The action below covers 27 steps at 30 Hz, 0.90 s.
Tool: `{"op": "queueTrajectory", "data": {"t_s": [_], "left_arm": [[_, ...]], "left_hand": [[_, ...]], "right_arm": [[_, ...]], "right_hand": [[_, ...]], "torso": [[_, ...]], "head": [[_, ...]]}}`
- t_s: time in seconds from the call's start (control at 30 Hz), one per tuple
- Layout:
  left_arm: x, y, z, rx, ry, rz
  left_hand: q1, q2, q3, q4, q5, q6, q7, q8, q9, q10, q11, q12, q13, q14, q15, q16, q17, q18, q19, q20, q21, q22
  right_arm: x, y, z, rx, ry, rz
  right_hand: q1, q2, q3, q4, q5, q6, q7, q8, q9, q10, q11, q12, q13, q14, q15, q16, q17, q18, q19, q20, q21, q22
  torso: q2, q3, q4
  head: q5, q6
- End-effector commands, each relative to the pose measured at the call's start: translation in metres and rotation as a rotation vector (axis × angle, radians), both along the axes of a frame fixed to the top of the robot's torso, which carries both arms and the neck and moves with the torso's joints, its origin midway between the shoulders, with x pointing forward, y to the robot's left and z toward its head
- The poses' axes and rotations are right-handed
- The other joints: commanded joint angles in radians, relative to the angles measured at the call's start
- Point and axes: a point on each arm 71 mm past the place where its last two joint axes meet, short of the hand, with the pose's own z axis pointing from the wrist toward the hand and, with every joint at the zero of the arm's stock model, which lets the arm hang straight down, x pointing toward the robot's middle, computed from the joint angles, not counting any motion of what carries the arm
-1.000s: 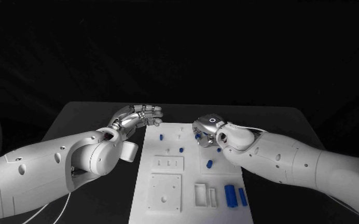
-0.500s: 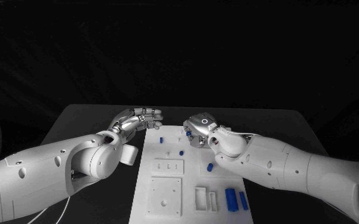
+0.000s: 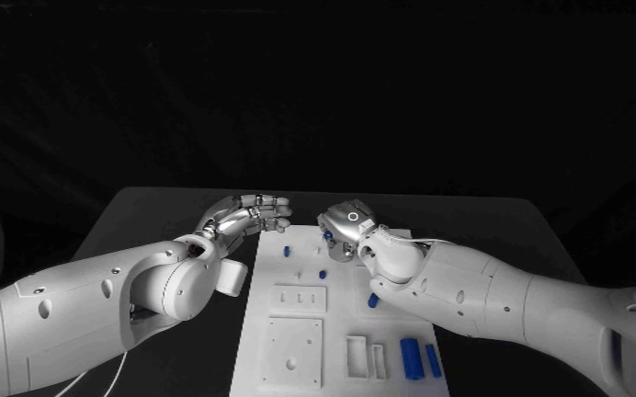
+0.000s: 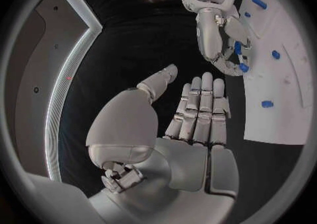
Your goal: Assemble the parts on the task board
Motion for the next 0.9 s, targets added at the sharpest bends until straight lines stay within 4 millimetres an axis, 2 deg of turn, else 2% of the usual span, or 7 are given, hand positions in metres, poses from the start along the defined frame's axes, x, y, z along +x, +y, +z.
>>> {"op": "queueTrajectory", "data": {"t_s": [0.03,0.23,0.37,0.47,0.6,0.9], "left_arm": [[-0.0012,-0.002,0.0025,-0.008,-0.012,-0.018],[-0.0018,-0.0032,0.0029,-0.008,-0.012,-0.02],[-0.0023,-0.0039,0.0042,-0.009,-0.015,-0.022],[-0.0019,-0.0038,0.005,-0.009,-0.017,-0.021],[-0.0019,-0.0042,0.0061,-0.009,-0.02,-0.022],[-0.0013,-0.0061,0.0073,-0.009,-0.023,-0.024]], "left_hand": [[0.004,-0.007,0.0,-0.003,-0.006,0.001,0.009,-0.004,-0.002,0.0,0.004,-0.003,-0.001,-0.006,0.001,-0.005,0.002,0.02,-0.003,0.006,-0.005,0.02],[0.003,-0.007,0.0,-0.003,-0.006,0.001,0.009,-0.003,-0.002,0.0,0.004,-0.003,-0.001,-0.006,0.001,-0.005,0.002,0.02,-0.003,0.006,-0.005,0.02],[0.003,-0.007,0.0,-0.003,-0.006,0.001,0.009,-0.004,-0.002,0.0,0.004,-0.003,-0.001,-0.007,0.001,-0.006,0.002,0.02,-0.003,0.006,-0.005,0.02],[0.003,-0.007,0.0,-0.003,-0.006,0.001,0.009,-0.004,-0.002,0.0,0.004,-0.004,-0.001,-0.007,0.001,-0.006,0.002,0.02,-0.003,0.006,-0.005,0.02],[0.003,-0.007,0.001,-0.003,-0.006,0.001,0.009,-0.004,-0.002,0.0,0.004,-0.004,-0.001,-0.007,0.001,-0.006,0.002,0.02,-0.003,0.006,-0.005,0.02],[0.003,-0.008,0.001,-0.003,-0.006,0.001,0.009,-0.004,-0.002,0.0,0.004,-0.004,-0.001,-0.007,0.001,-0.007,0.002,0.02,-0.003,0.006,-0.005,0.02]], "right_arm": [[0.0011,0.0007,0.0003,-0.015,-0.024,-0.011],[0.0035,0.0023,-0.0002,-0.021,-0.022,-0.02],[0.0039,0.0027,-0.0002,-0.021,-0.021,-0.021],[0.0039,0.0037,-0.0002,-0.022,-0.021,-0.02],[0.004,0.0045,-0.0002,-0.018,-0.017,-0.02],[0.0062,0.005,-0.0007,-0.016,-0.011,-0.028]], "right_hand": [[-0.002,-0.012,0.002,0.004,0.003,0.006,0.001,0.002,0.002,0.016,-0.001,0.002,0.023,-0.019,-0.022,0.005,-0.001,0.102,0.004,-0.01,0.004,0.022],[-0.002,-0.013,0.004,0.007,0.003,0.006,0.001,0.001,0.001,0.016,-0.001,0.001,0.024,-0.019,-0.022,0.006,-0.002,0.102,0.003,-0.01,0.005,0.021],[-0.002,-0.014,0.004,0.008,0.003,0.006,0.001,0.001,0.001,0.016,0.0,0.001,0.024,-0.019,-0.022,0.006,-0.002,0.102,0.003,-0.01,0.005,0.021],[-0.001,-0.014,0.004,0.008,0.003,0.006,0.001,0.001,0.001,0.016,0.0,0.001,0.024,-0.019,-0.022,0.006,-0.002,0.102,0.003,-0.01,0.005,0.021],[-0.001,-0.014,0.004,0.009,0.003,0.007,0.001,0.001,0.001,0.017,0.0,0.001,0.024,-0.019,-0.022,0.006,-0.002,0.102,0.003,-0.01,0.006,0.021],[-0.001,-0.015,0.005,0.01,0.003,0.007,0.001,0.0,0.0,0.017,0.0,0.0,0.024,-0.019,-0.022,0.007,-0.003,0.102,0.002,-0.01,0.007,0.021]], "torso": [[0.003,-0.001,0.0017],[0.009,-0.0042,0.0098],[0.012,-0.0068,0.0138],[0.014,-0.0086,0.0156],[0.016,-0.0097,0.0171],[0.018,-0.0095,0.0184]], "head": [[0.003,0.004],[0.001,0.012],[-0.002,0.02],[0.0,0.021],[-0.001,0.021],[0.003,0.021]]}}
